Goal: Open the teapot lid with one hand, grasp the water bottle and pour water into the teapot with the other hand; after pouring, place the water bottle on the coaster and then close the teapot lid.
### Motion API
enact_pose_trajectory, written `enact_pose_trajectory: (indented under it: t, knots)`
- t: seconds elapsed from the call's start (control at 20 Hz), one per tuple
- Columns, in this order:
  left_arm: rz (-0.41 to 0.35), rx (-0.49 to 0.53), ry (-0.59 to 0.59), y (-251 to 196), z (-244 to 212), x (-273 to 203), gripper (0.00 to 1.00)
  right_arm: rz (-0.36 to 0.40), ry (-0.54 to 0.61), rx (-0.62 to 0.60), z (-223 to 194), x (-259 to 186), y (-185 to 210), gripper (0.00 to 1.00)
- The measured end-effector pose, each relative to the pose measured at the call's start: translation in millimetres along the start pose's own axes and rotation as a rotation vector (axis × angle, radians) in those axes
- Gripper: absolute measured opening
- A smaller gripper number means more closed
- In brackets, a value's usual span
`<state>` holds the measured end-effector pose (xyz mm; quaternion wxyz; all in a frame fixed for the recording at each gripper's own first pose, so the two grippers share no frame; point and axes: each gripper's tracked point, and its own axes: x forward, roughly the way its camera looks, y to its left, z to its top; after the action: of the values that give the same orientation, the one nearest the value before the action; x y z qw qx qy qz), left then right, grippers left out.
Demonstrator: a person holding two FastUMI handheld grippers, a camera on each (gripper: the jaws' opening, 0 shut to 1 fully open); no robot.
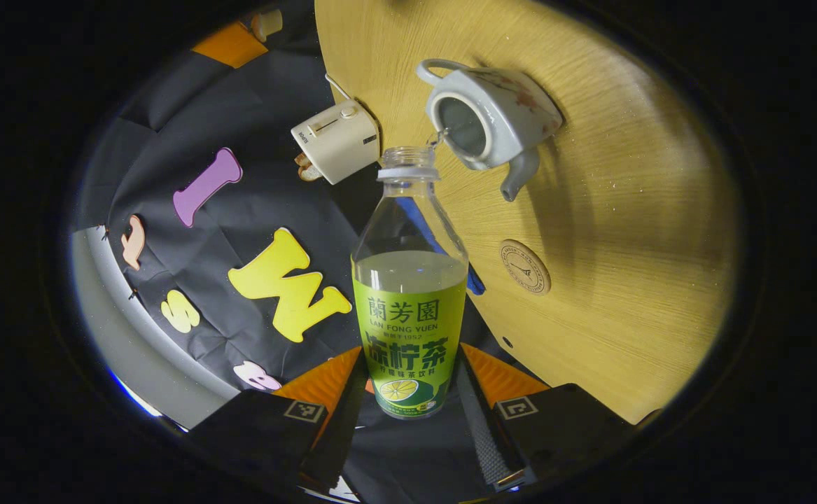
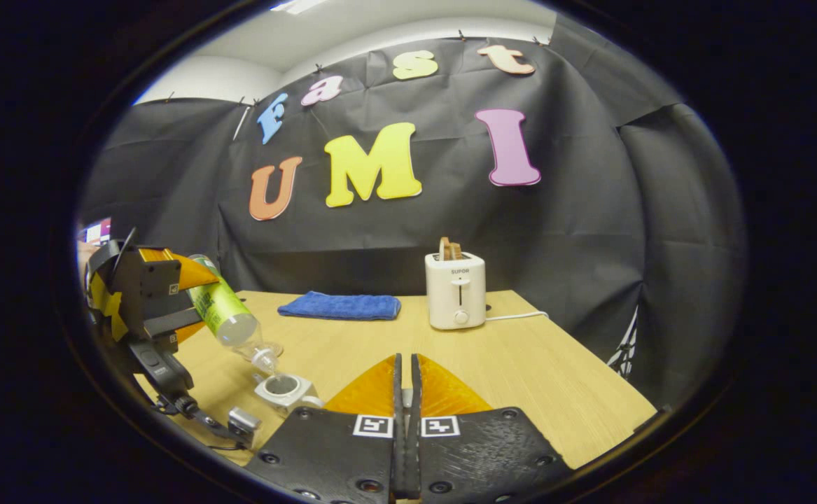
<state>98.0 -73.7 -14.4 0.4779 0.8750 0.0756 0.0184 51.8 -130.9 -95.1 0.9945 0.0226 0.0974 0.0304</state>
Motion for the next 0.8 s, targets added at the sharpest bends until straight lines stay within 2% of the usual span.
enact_pose_trajectory:
  t: [0.25,0.8]
  knots:
    - [0.028,0.037,0.008,7.1,-2.3,-1.7,0.74,0.003,0.001,0.004,-0.1,0.0,0.0,0.0]
    - [0.031,0.048,0.008,7.2,-6.6,4.6,0.74,0.003,-0.001,0.0,1.8,-0.5,0.9,0.0]
